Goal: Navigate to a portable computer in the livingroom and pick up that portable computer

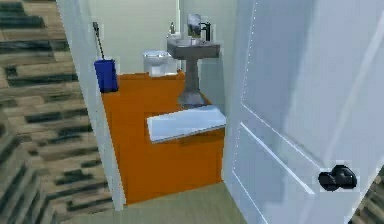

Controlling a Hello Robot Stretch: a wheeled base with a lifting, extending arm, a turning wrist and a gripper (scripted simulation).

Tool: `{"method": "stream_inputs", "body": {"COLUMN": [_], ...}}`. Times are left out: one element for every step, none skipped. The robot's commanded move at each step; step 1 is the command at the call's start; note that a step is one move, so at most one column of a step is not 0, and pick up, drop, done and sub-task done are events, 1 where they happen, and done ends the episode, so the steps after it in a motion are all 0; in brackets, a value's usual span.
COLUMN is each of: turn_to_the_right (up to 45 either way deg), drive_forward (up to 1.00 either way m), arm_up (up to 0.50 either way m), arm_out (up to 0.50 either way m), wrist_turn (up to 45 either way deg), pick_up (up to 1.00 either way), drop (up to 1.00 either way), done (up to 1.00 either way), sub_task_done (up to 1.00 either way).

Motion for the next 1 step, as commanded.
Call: {"method": "stream_inputs", "body": {"turn_to_the_right": [0.0], "drive_forward": [1.0], "arm_up": [0.0], "arm_out": [0.0], "wrist_turn": [0.0], "pick_up": [0.0], "drop": [0.0], "done": [0.0], "sub_task_done": [0.0]}}
